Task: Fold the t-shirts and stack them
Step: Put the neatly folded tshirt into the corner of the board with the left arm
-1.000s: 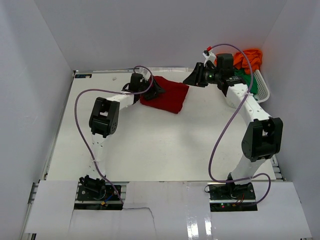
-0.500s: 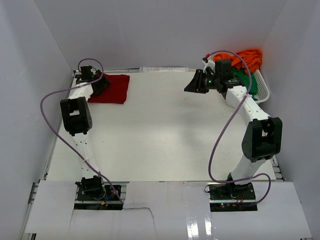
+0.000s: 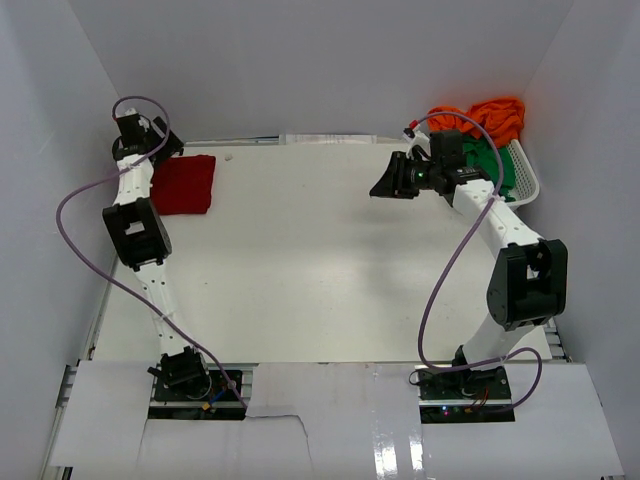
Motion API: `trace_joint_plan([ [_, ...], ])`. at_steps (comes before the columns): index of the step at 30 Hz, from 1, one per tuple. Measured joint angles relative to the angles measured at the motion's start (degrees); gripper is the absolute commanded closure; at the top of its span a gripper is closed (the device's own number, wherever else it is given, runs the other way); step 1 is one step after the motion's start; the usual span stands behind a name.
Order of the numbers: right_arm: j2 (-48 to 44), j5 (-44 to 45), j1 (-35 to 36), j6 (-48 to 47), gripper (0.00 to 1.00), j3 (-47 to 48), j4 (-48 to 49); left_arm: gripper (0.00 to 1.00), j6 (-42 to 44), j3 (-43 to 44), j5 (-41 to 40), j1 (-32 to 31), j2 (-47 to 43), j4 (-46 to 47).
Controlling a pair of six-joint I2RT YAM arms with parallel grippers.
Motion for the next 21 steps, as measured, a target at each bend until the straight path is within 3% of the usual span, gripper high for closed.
trace_joint_plan([
  [4,-0.44,-0.5,0.0,-0.17,0.61,-0.44,-0.17,0.04,-0.24,1.33,4.24,-1.36,-0.2,2.47],
  [8,-1.99,-0.55,0.0,-0.17,0.6,-2.16,0.28,0.02,-0.5,-4.96,6.29,-3.43,-3.89,4.9],
  [11,-2.97,-0.42,0.0,-0.26,0.6,-2.69,0.28,0.02,0.52,-12.41,2.78,-5.75,-10.84,3.76],
  [16,-5.22,0.17,0.0,-1.33,0.6,-2.51,-0.24,0.02,3.15,-28.61,-9.79,-13.07,-32.89,3.13],
  [21,-7.39,1.11,0.0,-2.49,0.59,-1.07,-2.34,0.02,4.55,-41.66,-14.73,-17.57,-54.75,4.63],
])
